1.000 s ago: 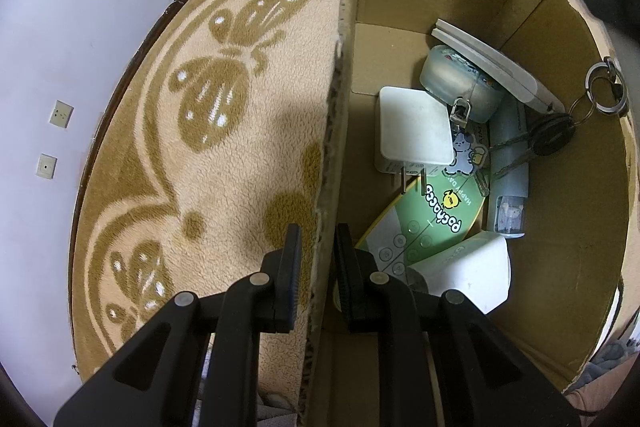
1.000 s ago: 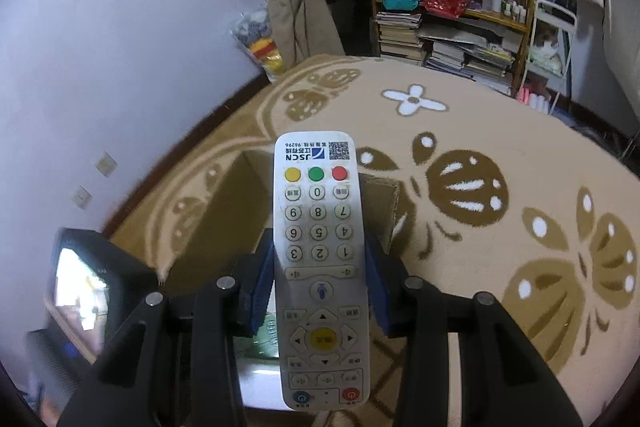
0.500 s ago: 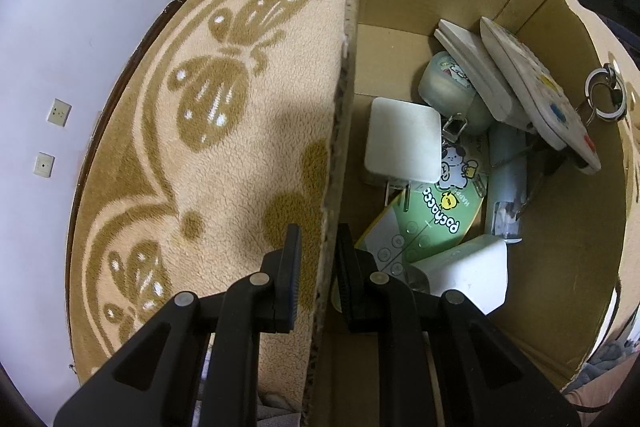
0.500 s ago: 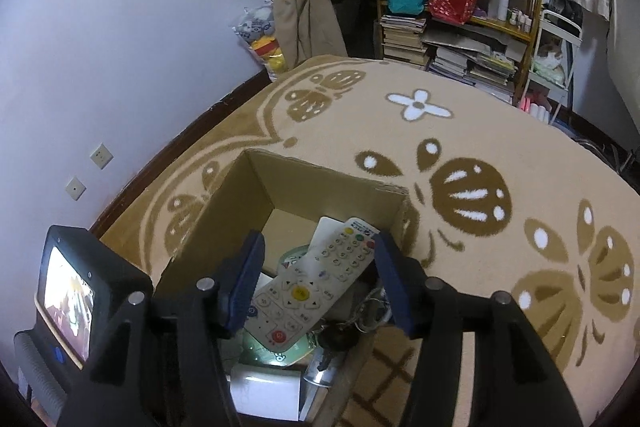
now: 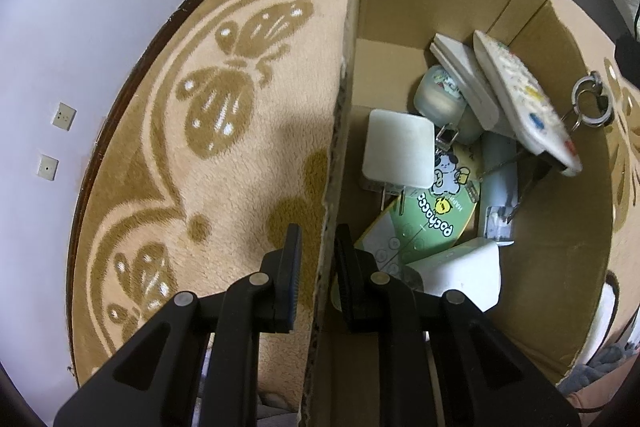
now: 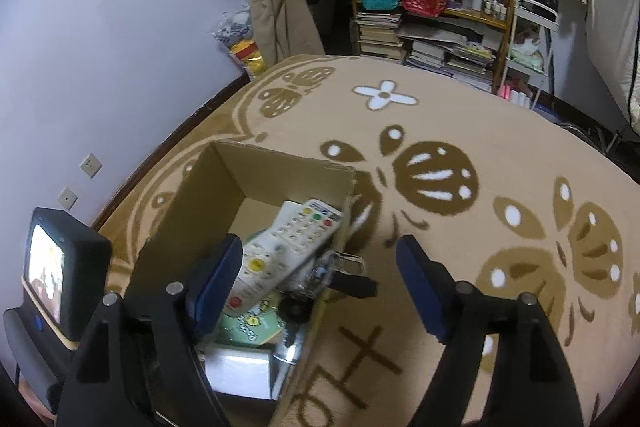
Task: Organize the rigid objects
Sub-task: 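Carry the JSCN remote into the box and open the right tool, then withdraw the right tool from the box while the left tool lowers the box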
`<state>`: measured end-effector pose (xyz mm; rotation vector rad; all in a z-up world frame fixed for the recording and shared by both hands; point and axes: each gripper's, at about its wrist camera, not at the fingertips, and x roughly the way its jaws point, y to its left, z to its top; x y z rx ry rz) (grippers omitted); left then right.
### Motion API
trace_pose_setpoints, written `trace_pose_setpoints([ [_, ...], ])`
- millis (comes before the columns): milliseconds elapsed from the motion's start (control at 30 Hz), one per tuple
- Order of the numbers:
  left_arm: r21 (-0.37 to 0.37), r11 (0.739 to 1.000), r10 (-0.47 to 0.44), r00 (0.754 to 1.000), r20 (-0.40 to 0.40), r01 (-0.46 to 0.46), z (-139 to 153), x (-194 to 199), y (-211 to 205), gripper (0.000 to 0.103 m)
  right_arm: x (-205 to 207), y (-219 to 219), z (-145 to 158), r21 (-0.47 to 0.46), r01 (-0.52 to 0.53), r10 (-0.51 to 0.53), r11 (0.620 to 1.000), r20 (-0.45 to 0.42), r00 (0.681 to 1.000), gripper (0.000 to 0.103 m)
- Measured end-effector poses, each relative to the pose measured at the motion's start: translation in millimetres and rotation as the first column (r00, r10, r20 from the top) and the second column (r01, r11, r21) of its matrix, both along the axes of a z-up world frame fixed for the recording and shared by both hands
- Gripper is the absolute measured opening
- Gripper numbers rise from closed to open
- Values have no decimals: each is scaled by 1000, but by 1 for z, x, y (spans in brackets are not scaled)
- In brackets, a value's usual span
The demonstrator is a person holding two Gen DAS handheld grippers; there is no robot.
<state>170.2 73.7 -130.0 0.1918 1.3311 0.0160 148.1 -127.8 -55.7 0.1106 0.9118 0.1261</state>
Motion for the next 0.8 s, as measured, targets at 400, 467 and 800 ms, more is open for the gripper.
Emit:
trace_pose_setpoints([
  [400, -34, 999, 8, 989, 147, -3, 44, -14, -7, 32, -33, -42, -6, -27, 81, -82, 996, -19, 996, 96],
  [467, -58, 998, 7, 982, 187, 4, 56, -18, -9, 45, -39, -51, -4, -32, 98, -99, 995, -19, 995, 96],
  [800, -42, 993, -90, 934, 347, 112, 98, -44, -42, 95, -75, -85, 14, -35, 151, -150, 988, 33, 988, 102],
])
